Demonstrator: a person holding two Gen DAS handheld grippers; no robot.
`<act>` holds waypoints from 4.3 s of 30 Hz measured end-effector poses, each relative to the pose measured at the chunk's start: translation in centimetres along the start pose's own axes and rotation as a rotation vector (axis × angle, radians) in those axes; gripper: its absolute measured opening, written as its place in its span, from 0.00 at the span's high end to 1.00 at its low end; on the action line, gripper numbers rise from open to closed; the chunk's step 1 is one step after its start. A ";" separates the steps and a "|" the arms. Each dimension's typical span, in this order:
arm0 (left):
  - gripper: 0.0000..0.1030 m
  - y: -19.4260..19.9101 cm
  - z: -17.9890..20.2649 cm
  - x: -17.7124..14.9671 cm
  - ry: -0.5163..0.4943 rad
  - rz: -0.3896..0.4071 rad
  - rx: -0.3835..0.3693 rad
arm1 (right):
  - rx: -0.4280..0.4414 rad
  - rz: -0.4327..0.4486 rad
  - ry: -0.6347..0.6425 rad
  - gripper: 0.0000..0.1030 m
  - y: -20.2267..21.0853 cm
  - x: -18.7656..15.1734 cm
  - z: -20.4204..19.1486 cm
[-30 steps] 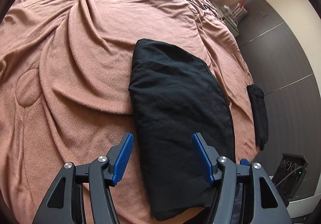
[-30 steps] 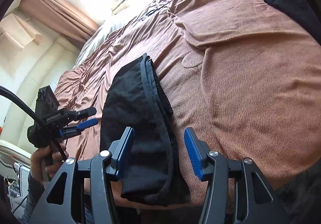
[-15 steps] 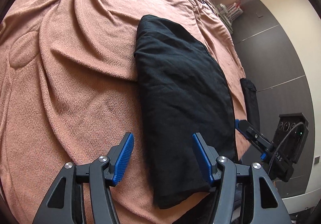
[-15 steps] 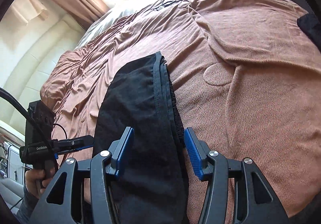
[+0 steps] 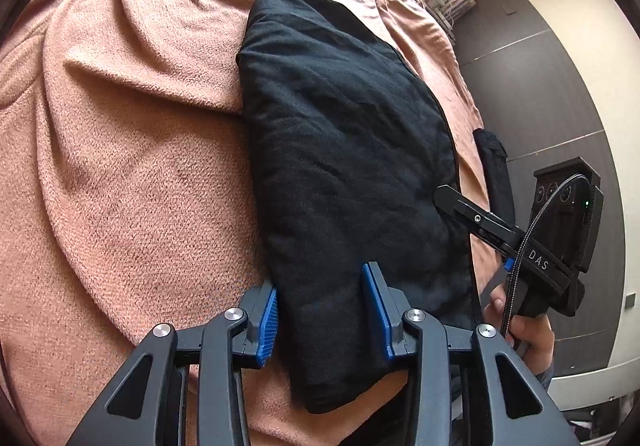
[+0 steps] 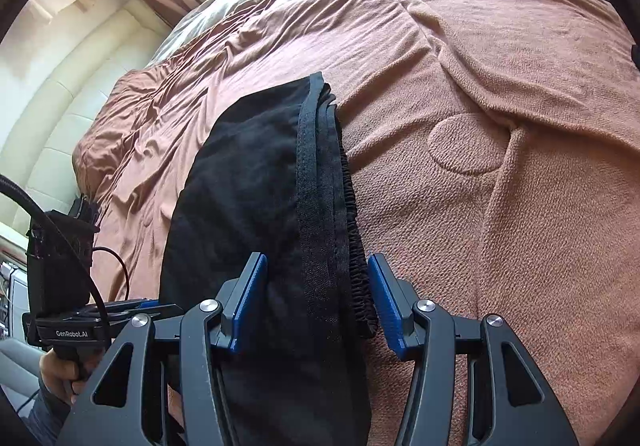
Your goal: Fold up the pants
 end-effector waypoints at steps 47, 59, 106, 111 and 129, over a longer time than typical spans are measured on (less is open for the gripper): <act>0.55 2.6 -1.9 8.6 -0.010 -0.001 0.105 | 0.363 -0.058 -0.293 0.35 -4.7 1.2 6.3; 0.55 0.6 -3.3 10.0 0.010 -0.030 0.070 | 0.345 -0.132 -0.328 0.35 -7.5 2.4 5.9; 0.90 8.8 4.1 8.0 -0.165 0.230 -0.213 | 0.307 0.139 -0.079 0.77 2.1 -1.1 -1.5; 0.90 11.0 6.9 6.9 -0.211 0.258 -0.218 | 0.283 0.215 -0.025 0.77 5.8 -2.7 -2.4; 0.90 12.4 19.3 4.1 -0.389 0.279 -0.263 | 0.199 0.390 0.088 0.77 19.7 -6.2 -0.2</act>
Point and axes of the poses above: each gripper's, at about its wrist camera, not at the fingertips, and y roughly against the way its jaws point, z to its right, x to its top, the point moved 1 cm from there along -y, roughly the way its jaws point, and after that the axes turned 2 degrees about -x, right-handed, at the moved point
